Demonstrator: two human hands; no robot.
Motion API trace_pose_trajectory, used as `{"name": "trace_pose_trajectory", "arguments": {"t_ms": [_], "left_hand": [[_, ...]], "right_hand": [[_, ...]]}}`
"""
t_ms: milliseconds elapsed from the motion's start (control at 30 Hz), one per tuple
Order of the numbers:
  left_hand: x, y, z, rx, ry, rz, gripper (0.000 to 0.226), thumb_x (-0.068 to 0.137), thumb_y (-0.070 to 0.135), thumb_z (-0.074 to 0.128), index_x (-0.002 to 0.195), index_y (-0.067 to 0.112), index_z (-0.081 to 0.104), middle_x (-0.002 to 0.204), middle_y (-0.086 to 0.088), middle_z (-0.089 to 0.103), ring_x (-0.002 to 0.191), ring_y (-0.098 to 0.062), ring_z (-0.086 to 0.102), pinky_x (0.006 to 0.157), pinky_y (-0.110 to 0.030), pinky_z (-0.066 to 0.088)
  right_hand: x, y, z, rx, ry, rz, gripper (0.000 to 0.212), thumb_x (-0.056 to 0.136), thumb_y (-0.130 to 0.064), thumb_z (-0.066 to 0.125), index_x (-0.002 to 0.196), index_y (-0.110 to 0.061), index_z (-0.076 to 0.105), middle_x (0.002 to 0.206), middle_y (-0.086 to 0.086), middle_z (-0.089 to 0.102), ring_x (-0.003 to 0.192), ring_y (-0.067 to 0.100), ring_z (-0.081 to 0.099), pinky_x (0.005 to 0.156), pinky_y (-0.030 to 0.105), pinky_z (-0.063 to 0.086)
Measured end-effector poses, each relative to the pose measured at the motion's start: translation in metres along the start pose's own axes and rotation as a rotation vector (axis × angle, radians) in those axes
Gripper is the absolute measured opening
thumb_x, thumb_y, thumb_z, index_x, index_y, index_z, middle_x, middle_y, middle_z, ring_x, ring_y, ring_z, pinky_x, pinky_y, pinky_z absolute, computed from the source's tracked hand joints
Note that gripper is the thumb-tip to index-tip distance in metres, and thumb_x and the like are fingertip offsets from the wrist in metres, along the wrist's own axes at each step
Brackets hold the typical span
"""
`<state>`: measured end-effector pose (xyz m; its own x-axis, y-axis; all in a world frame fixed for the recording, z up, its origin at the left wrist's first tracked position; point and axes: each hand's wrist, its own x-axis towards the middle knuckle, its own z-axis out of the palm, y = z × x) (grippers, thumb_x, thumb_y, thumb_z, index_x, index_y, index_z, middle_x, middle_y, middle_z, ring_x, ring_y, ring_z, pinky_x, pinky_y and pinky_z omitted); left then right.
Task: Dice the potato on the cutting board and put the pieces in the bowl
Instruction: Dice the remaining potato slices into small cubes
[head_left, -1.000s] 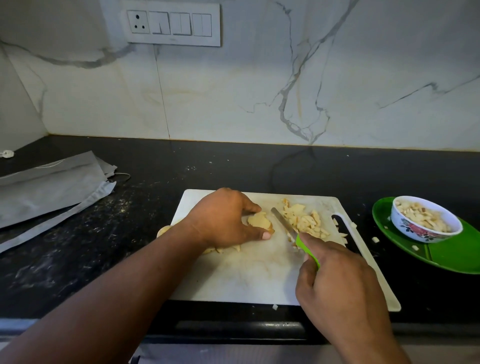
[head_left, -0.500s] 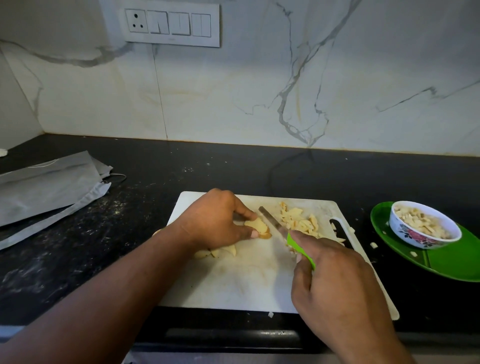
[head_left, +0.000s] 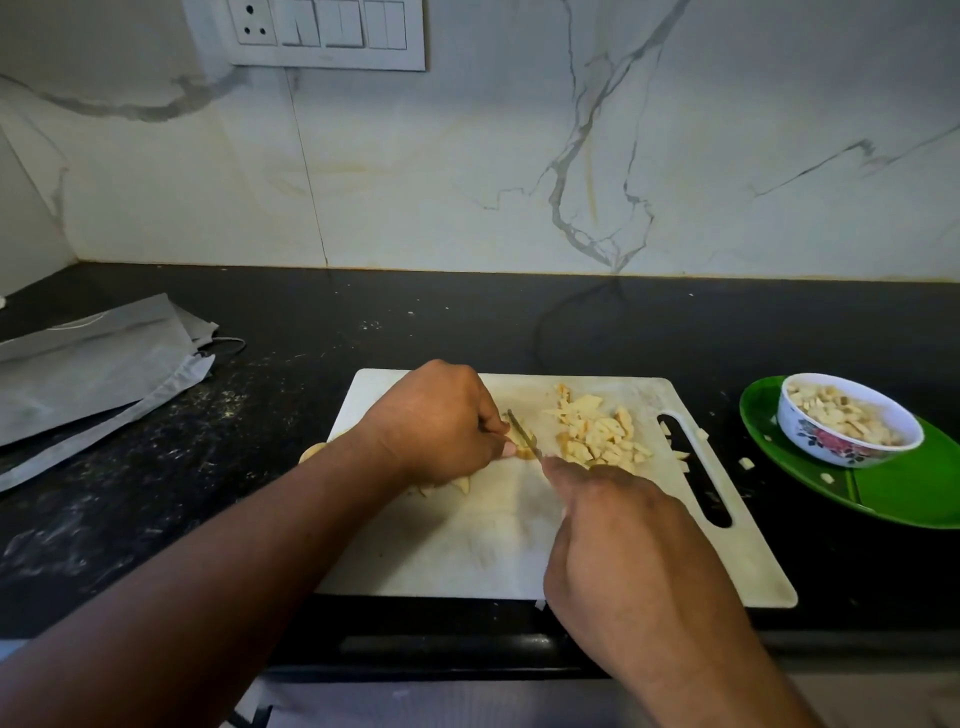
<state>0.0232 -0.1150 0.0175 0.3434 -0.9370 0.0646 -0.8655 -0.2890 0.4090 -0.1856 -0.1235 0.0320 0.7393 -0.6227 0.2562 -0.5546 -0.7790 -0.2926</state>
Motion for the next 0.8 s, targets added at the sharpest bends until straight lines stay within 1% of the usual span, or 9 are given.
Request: {"name": "trace_pose_trajectory", "arguments": {"t_ms": [167,200,267,333,400,467,500,533,800], "left_hand": [[0.002,-0.005,0.003,0.016,0.006,0.002,0.017,0.090,0.043,0.078,0.089,0.027,0.085,0.084,0.016,0.078,0.083,-0.005,0.072,0.084,-0.033,0.062],[0.002,-0.005,0.003,0.017,0.011,0.002,0.016,0.090,0.043,0.078,0.090,0.028,0.085,0.085,0.017,0.078,0.083,-0.004,0.071,0.085,-0.032,0.062],[0.002,-0.005,0.004,0.008,0.017,0.001,0.015,0.089,0.044,0.079,0.094,0.031,0.084,0.089,0.020,0.077,0.084,0.000,0.070,0.087,-0.030,0.062],[0.001,-0.007,0.004,-0.039,0.031,-0.005,0.016,0.086,0.045,0.082,0.096,0.033,0.084,0.092,0.024,0.076,0.085,0.004,0.069,0.090,-0.029,0.061],[-0.001,-0.011,0.005,-0.119,0.046,-0.014,0.015,0.081,0.045,0.086,0.090,0.034,0.084,0.087,0.026,0.076,0.084,0.007,0.069,0.089,-0.028,0.061],[-0.002,-0.014,0.005,-0.166,0.045,-0.020,0.014,0.077,0.044,0.089,0.085,0.034,0.084,0.082,0.026,0.076,0.083,0.007,0.069,0.088,-0.029,0.061],[-0.002,-0.014,0.004,-0.175,0.043,-0.018,0.014,0.076,0.044,0.089,0.084,0.033,0.084,0.081,0.026,0.076,0.082,0.007,0.070,0.088,-0.030,0.061],[-0.002,-0.014,0.004,-0.185,0.042,-0.014,0.014,0.076,0.044,0.090,0.084,0.033,0.084,0.081,0.026,0.075,0.081,0.006,0.070,0.087,-0.031,0.061],[0.002,-0.016,0.001,-0.243,0.012,-0.033,0.017,0.072,0.043,0.092,0.083,0.032,0.084,0.080,0.026,0.075,0.083,0.006,0.070,0.089,-0.031,0.061]], "right_hand": [[-0.033,0.011,-0.003,-0.009,-0.046,0.031,0.064,0.093,-0.031,0.043,0.152,-0.038,0.019,0.121,-0.014,0.050,0.108,0.009,0.057,0.087,0.021,0.047],[-0.040,0.013,0.001,-0.005,-0.047,0.038,0.063,0.091,-0.029,0.044,0.150,-0.040,0.026,0.115,-0.014,0.053,0.102,0.008,0.060,0.082,0.021,0.049],[-0.052,0.017,0.005,-0.012,-0.121,0.083,0.056,0.074,-0.023,0.052,0.128,-0.036,0.061,0.090,-0.013,0.063,0.071,0.009,0.067,0.057,0.022,0.053],[-0.058,0.022,0.006,-0.021,-0.032,0.120,0.051,0.057,-0.024,0.059,0.105,-0.025,0.075,0.069,-0.011,0.063,0.050,0.009,0.063,0.041,0.018,0.045],[-0.054,0.016,0.002,-0.057,-0.027,0.112,0.052,0.063,-0.021,0.061,0.113,-0.027,0.072,0.074,-0.011,0.065,0.056,0.009,0.064,0.047,0.017,0.044],[-0.035,0.007,-0.003,-0.048,0.044,0.054,0.055,0.084,-0.023,0.052,0.138,-0.035,0.052,0.103,-0.012,0.065,0.085,0.009,0.066,0.070,0.020,0.048],[-0.025,0.005,0.000,-0.014,0.150,0.003,0.055,0.091,-0.027,0.048,0.145,-0.035,0.042,0.115,-0.013,0.062,0.098,0.008,0.062,0.080,0.019,0.047],[-0.016,0.001,0.001,0.003,0.167,-0.012,0.056,0.093,-0.029,0.046,0.148,-0.034,0.037,0.122,-0.014,0.059,0.104,0.006,0.058,0.087,0.019,0.045],[-0.010,0.005,0.018,0.035,0.032,0.019,0.061,0.094,-0.027,0.046,0.151,-0.033,0.029,0.132,-0.012,0.055,0.112,0.008,0.056,0.094,0.021,0.047]]}}
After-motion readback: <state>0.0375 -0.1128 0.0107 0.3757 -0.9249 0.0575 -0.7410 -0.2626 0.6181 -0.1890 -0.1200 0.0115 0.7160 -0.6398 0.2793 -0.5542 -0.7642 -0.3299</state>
